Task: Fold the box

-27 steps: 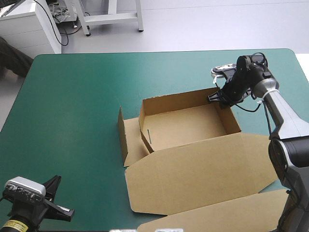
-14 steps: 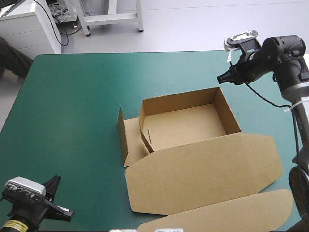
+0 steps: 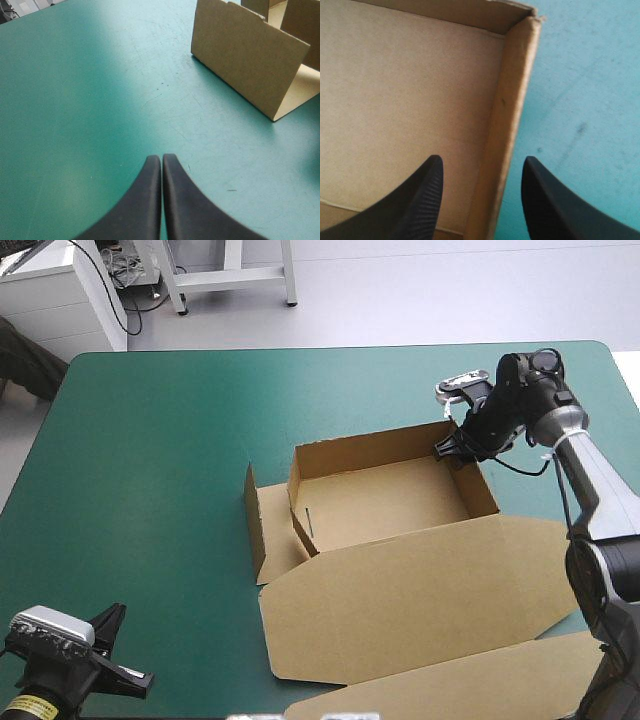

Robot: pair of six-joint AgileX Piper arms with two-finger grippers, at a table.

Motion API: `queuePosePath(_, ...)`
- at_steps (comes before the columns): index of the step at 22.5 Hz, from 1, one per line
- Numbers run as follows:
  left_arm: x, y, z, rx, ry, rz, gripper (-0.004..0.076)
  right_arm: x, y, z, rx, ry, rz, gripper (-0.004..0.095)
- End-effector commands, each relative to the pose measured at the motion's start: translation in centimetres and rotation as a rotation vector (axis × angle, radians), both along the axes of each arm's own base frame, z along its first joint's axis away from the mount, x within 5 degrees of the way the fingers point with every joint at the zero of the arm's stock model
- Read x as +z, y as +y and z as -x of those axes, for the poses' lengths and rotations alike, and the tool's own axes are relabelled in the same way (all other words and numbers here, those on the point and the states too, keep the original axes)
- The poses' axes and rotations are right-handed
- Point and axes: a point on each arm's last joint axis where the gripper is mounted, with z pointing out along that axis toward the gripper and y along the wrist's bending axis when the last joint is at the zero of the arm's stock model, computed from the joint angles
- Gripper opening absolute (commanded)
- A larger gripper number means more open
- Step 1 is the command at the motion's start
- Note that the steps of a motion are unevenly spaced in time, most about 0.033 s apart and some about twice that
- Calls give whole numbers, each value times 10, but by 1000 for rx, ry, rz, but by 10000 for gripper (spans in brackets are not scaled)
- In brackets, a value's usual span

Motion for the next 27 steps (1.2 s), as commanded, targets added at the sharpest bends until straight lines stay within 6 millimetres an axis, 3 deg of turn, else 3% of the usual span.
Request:
queuePosePath(1,13,-1,-3,5,-75,31,-8,4,2,-1,-3,0,-19,459)
queuePosePath(7,13,-1,-3,5,-75,31,-8,-24,3,-13,-66,79,-20,422)
queuePosePath(9,13,-1,-3,6,-79,32,-8,-22,2,-12,-89,75,-19,206)
queuePosePath(10,13,-1,-3,6,-81,32,-8,-18,1,-11,-94,63,-10,8)
queuePosePath(11,13,-1,-3,6,-79,32,-8,-15,0,-10,-108,57,-8,-12)
queuePosePath(13,12,0,-3,6,-70,28,-8,1,-1,-3,-129,20,-16,-20)
queuePosePath(17,12,0,-3,2,-72,19,-8,65,-6,26,-156,-148,-56,-20)
queuePosePath(21,12,0,-3,2,-72,19,-8,115,-13,53,-181,-299,-70,-20)
queuePosePath(22,12,0,-3,2,-72,19,-8,140,-17,70,-186,-376,-83,-20)
queuePosePath(24,12,0,-3,2,-72,19,-8,166,-21,91,-186,-463,-97,-20)
queuePosePath(27,12,0,-3,2,-72,19,-8,180,-25,107,-212,-509,-100,-20)
